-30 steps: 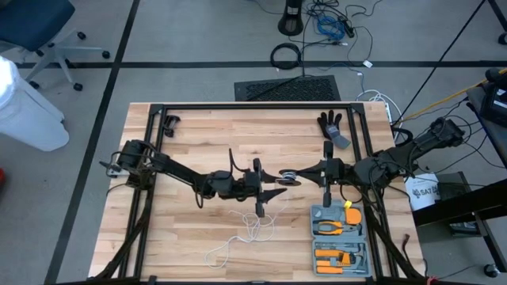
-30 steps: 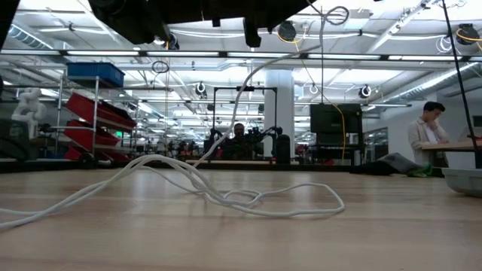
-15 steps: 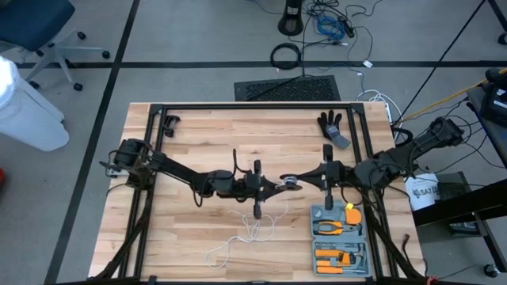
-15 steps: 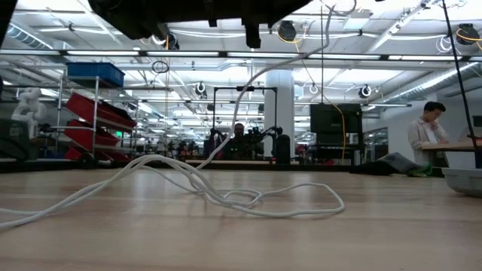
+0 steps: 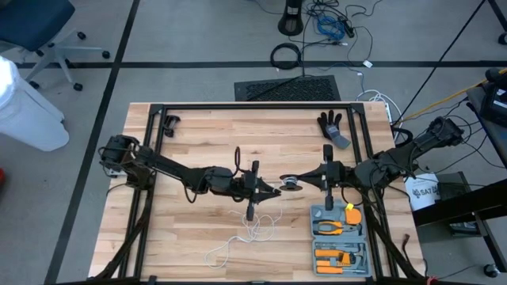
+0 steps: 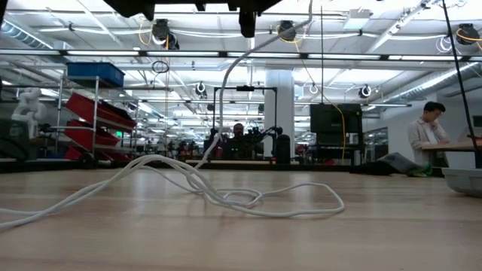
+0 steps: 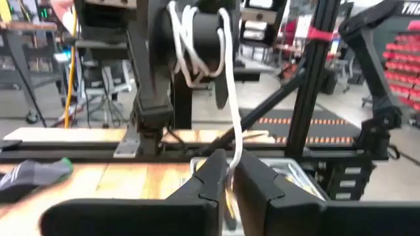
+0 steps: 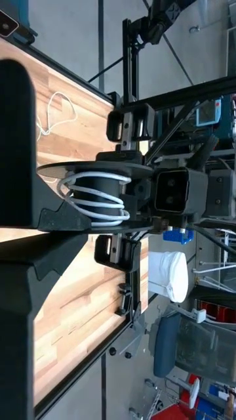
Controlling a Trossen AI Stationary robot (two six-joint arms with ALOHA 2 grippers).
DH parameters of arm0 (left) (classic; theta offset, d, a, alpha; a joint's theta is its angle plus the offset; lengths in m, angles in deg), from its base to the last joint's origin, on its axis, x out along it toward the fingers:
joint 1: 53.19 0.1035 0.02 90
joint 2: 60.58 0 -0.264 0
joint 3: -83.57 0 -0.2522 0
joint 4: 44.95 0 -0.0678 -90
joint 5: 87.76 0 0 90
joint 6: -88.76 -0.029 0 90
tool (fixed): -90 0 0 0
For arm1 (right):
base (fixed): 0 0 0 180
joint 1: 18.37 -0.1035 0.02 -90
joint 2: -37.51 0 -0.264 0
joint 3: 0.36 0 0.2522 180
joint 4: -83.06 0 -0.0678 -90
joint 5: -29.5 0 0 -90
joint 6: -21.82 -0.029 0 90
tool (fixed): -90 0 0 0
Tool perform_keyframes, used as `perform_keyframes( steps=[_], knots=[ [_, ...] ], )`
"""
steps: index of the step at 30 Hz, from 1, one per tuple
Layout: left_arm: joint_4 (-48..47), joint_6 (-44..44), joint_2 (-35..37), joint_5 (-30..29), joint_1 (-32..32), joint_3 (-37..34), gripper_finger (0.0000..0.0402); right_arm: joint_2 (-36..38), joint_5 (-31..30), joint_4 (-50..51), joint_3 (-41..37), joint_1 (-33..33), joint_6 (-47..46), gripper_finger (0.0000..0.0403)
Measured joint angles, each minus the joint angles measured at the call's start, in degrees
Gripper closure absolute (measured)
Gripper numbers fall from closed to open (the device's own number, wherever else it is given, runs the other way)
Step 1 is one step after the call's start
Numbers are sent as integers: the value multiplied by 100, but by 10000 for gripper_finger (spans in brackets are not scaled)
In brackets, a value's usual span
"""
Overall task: Coil cords
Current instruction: Uncoil the white cable wire from the spool
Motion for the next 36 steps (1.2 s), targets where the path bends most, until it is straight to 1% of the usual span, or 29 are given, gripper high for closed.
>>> perform_keyframes(
  steps=[2, 5, 9, 12, 15, 18, 22, 25, 30, 33, 36],
  knots=[
    [-199, 13, 68, 3, 3, 0, 342, 0, 0, -3, 0, 0, 4, 403],
    [-182, 151, 104, 148, 4, 0, 306, 0, 0, -10, 0, 1, 19, 403],
    [-197, 139, 104, 108, -71, 0, 260, 0, -2, -94, 0, 2, 104, 403],
    [-186, 101, 104, 7, -122, 0, 243, 4, -2, -131, 0, 2, 129, 403],
    [-181, 127, 104, -282, -159, 0, 241, 20, -2, -131, 0, 15, 151, 403],
    [-178, 142, 104, -336, -151, 0, 251, 25, -2, -129, 0, 15, 174, 403],
    [-180, 142, 104, -345, -154, 0, 283, 28, -4, -131, 0, 15, 215, 403],
    [-181, 138, 104, -345, -154, 0, 318, 28, -3, -130, 0, 15, 216, 403],
    [-308, 123, 104, -347, -152, 0, 388, 28, -2, -128, 0, 15, 217, 403],
    [-540, 129, 216, -347, -154, 0, 391, 28, -2, -117, 0, 15, 216, 403],
    [-948, 127, 518, -376, -154, 0, 390, 28, -2, -95, 0, 15, 217, 403]
  ],
)
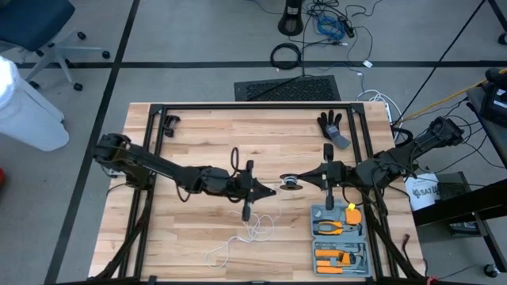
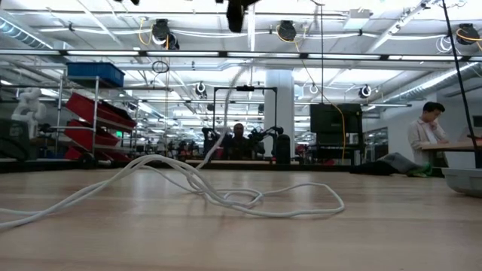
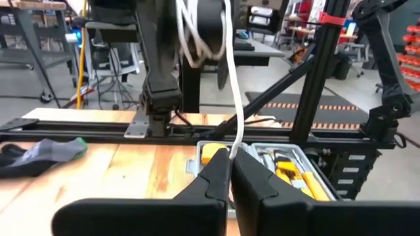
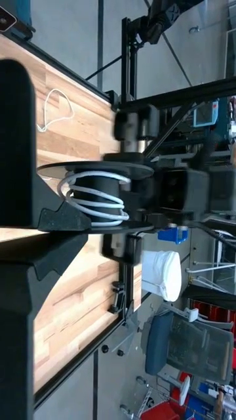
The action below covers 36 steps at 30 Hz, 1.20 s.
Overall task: Coil cords
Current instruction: Uncoil the white cable wire from the spool
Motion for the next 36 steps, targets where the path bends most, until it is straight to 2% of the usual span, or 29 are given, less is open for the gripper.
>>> perform_keyframes(
  steps=[5, 13, 22, 25, 28, 36],
  knots=[
    [-608, -133, 656, -264, -14, 0, 397, -5, 1, 99, 0, 20, 0, 403],
    [-340, -450, 954, -268, -73, 205, 399, -334, -5, -85, 0, 403, -176, 403],
    [336, -300, 490, 115, -191, 273, 400, -985, -60, -889, 0, 879, 53, 403],
    [697, -41, 136, 303, -225, 273, 400, -1096, -318, -1025, -2, 936, 167, 403],
    [1030, 136, -215, 503, -226, 273, 400, -1119, -452, -1173, -2, 976, 380, 403],
    [888, 385, -844, 587, -225, 269, 400, -855, -442, -1588, -7, 1027, 954, 403]
  ],
)
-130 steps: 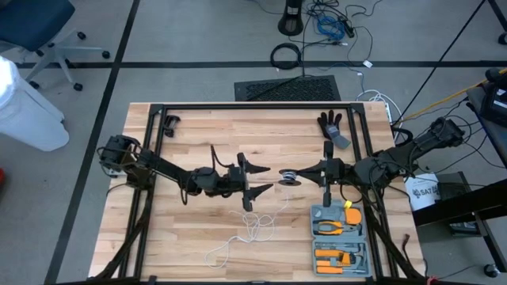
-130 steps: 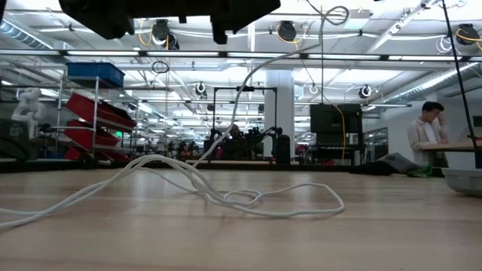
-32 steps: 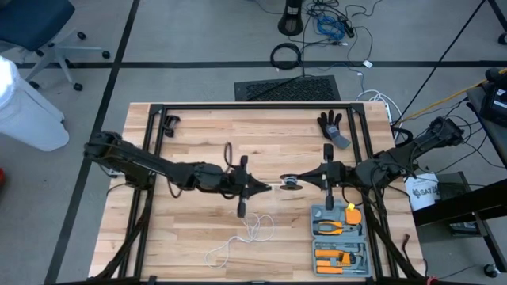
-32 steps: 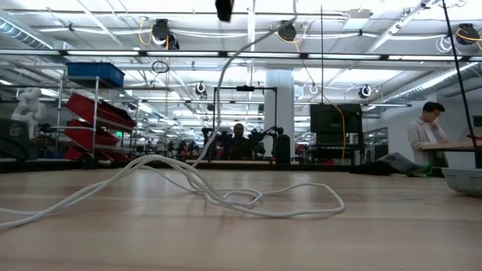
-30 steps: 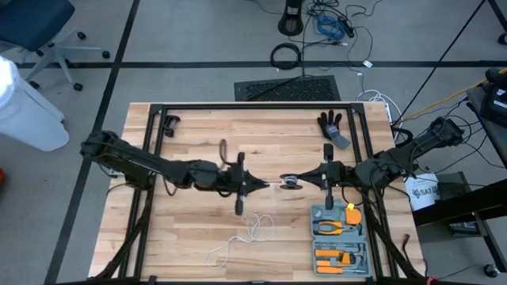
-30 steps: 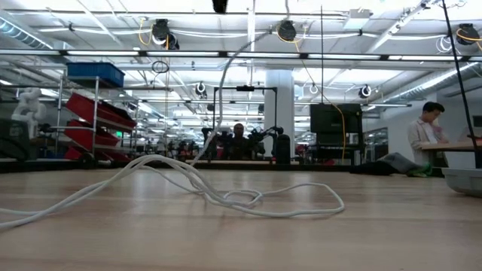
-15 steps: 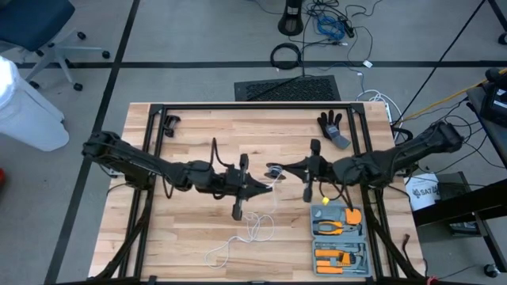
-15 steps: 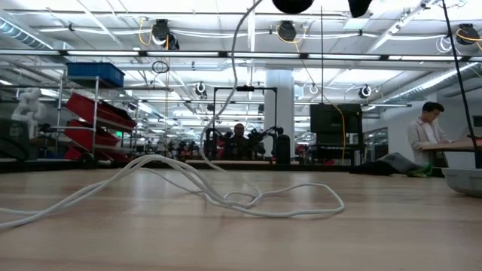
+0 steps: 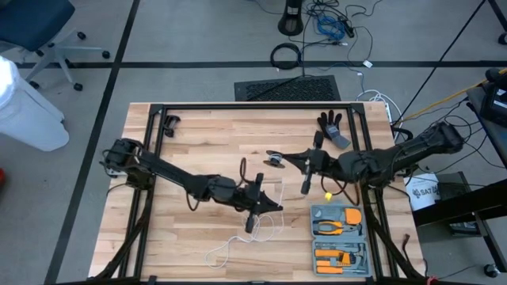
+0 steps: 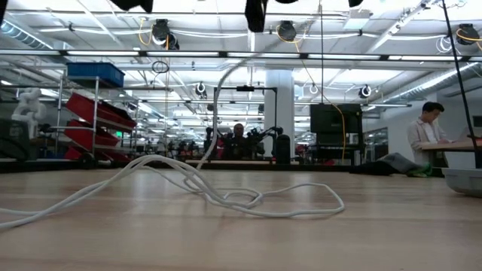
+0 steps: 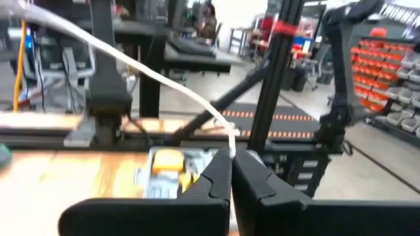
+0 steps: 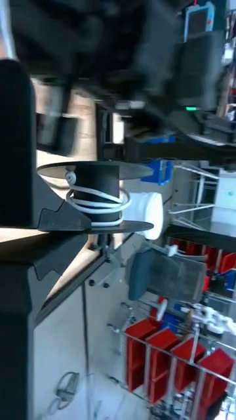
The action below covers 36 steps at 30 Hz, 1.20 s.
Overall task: Coil cords
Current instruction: Uncoil the white cable wire from the spool
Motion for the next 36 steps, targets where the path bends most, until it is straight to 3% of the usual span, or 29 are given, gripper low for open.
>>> perform_keyframes(
  steps=[8, 11, 23, 29, 36],
  knots=[
    [-709, 138, -151, -113, 2, -2, 400, 418, 73, 3, 0, 0, 159, 403],
    [-1026, 326, -107, -130, 1, -2, 391, 581, 412, 89, 0, 0, 146, 403],
    [-1679, 379, 437, -131, -89, -5, 250, 997, 937, 787, 0, 2, -281, 403],
    [-2617, 368, 1048, -558, -189, -5, 205, 1008, 1359, 1047, 0, 2, -607, 403],
    [-3948, 375, 1724, -1565, -346, -5, 199, 985, 1729, 1483, 2, -55, -1000, 403]
  ],
)
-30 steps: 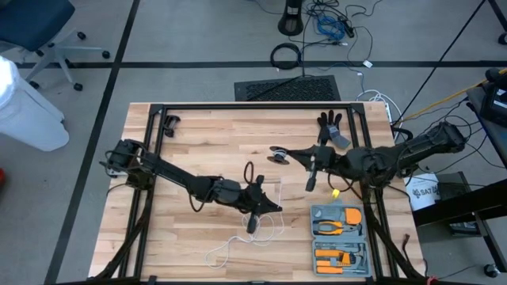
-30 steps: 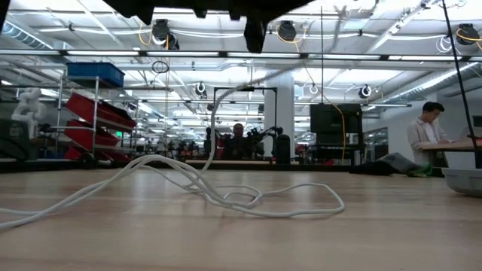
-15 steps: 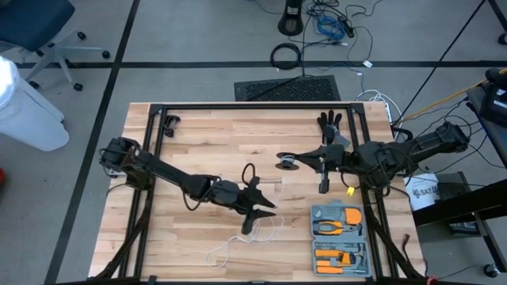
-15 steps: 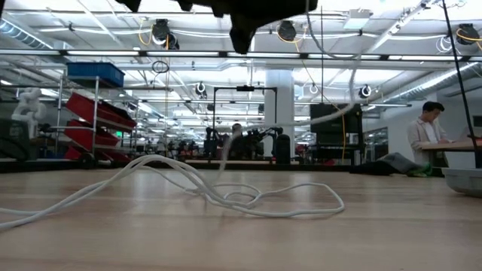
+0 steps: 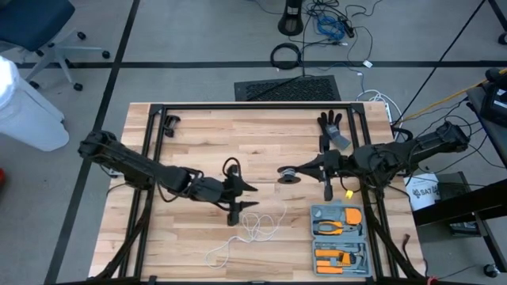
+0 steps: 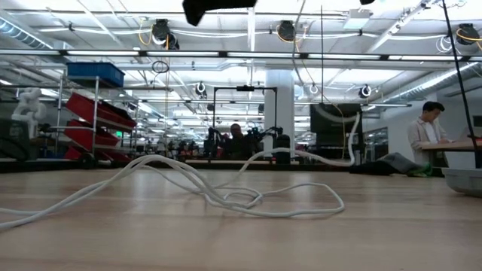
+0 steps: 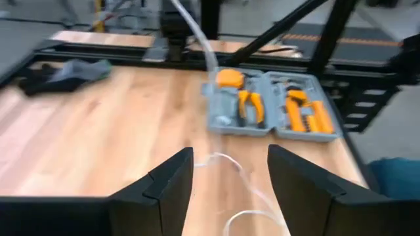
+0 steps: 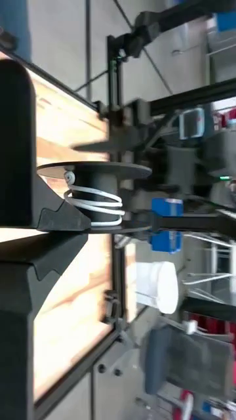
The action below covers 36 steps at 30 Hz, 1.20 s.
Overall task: Coil cords
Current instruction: Uncoil the white cable wire from the spool
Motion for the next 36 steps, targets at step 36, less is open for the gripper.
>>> perform_keyframes(
  steps=[36],
  knots=[
    [2331, 13, -1064, -35, 176, 2, 199, -270, 76, -43, 7, -122, -265, 403]
  ],
)
